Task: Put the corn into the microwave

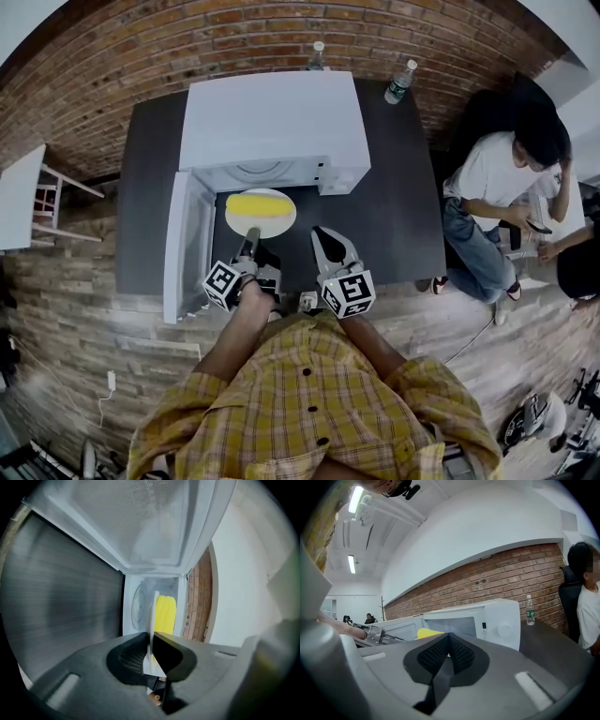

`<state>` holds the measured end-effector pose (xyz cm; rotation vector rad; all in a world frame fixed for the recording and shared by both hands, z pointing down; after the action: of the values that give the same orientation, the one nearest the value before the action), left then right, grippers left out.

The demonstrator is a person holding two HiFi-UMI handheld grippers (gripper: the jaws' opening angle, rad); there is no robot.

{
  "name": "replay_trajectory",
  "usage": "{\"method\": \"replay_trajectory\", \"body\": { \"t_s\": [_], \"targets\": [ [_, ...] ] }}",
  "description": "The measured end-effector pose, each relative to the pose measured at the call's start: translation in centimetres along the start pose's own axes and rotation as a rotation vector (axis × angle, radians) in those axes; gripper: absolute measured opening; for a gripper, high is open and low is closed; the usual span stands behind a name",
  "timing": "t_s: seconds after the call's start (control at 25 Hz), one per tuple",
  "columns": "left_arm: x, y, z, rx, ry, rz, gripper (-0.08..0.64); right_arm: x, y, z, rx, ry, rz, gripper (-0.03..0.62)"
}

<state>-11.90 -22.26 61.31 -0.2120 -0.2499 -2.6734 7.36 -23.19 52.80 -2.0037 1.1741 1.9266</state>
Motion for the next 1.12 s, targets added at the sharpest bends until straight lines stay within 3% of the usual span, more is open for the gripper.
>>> {"method": "replay_trajectory", "body": {
  "t_s": [1.12],
  "targets": [
    [5.3, 8.0, 4.1, 0.089, -0.001, -0.077, 0.040, -0.4, 0.5, -2.4, -0.010, -0.012, 0.050, -0.002]
  ]
}}
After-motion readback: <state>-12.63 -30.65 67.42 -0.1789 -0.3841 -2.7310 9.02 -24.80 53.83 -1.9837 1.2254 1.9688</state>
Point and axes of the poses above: the fingertips, and each gripper's own axes: y forward along the fingers, z to its left, x out of its top, the point moved 6 cm from there along -y, backward along the fingers, and after that the axes turned 15 degrees about z, right-handed, at the moved point
